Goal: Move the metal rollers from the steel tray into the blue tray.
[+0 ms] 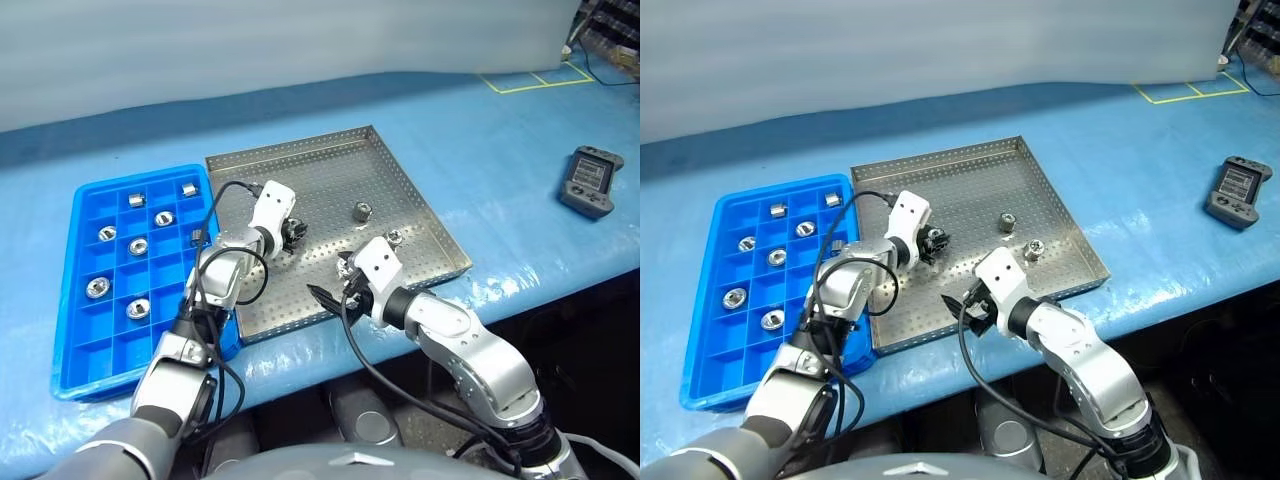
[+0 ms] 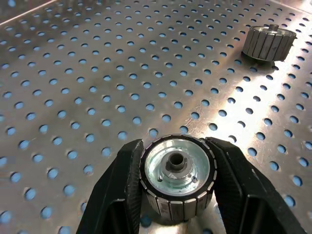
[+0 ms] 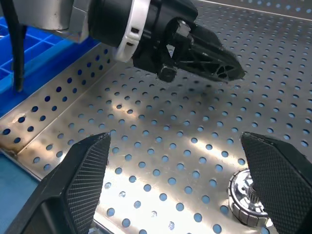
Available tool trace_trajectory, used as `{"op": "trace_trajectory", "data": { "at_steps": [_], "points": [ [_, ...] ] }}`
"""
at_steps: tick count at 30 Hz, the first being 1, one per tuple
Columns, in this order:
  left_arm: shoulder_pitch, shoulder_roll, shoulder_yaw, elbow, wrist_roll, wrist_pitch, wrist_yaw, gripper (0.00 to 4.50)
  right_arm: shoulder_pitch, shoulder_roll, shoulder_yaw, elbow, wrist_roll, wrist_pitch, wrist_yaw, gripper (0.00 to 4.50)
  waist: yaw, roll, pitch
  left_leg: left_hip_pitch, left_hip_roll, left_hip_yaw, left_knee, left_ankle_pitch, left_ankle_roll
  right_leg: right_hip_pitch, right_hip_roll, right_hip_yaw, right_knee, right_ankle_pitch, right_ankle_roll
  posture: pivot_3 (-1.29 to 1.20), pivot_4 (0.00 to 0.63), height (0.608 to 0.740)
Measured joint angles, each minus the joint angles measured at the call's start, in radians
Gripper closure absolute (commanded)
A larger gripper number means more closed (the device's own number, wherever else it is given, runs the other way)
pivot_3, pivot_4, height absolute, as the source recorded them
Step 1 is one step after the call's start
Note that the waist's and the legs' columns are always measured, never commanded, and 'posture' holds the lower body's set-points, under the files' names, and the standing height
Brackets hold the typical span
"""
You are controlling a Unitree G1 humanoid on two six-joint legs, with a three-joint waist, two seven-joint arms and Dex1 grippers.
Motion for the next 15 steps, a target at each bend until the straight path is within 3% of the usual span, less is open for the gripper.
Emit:
{"op": "trace_trajectory", "data": {
  "at_steps": [7, 15],
  "points": [
    [0.11, 0.008, 0.186, -0.37, -0.063, -0.086, 0.08, 2.78, -0.068, 0.007, 0.04, 0.052, 0.003, -0.009, 0.053, 0.0, 0.039, 0.0, 0.0, 0.002, 0.0, 0.0, 0.0, 0.0, 0.0, 0.001, 0.0, 0.0, 0.001, 0.0, 0.0, -0.07, 0.15, 0.74],
    [0.425, 0.075, 0.28, -0.622, -0.014, -0.179, 0.164, 2.78, -0.161, 0.023, 0.091, 0.142, 0.002, -0.057, 0.135, 0.0, 0.135, 0.0, 0.0, 0.001, 0.0, 0.0, 0.001, 0.0, 0.0, 0.001, 0.0, 0.0, -0.001, 0.0, 0.0, 0.04, 0.15, 0.74]
  ]
}}
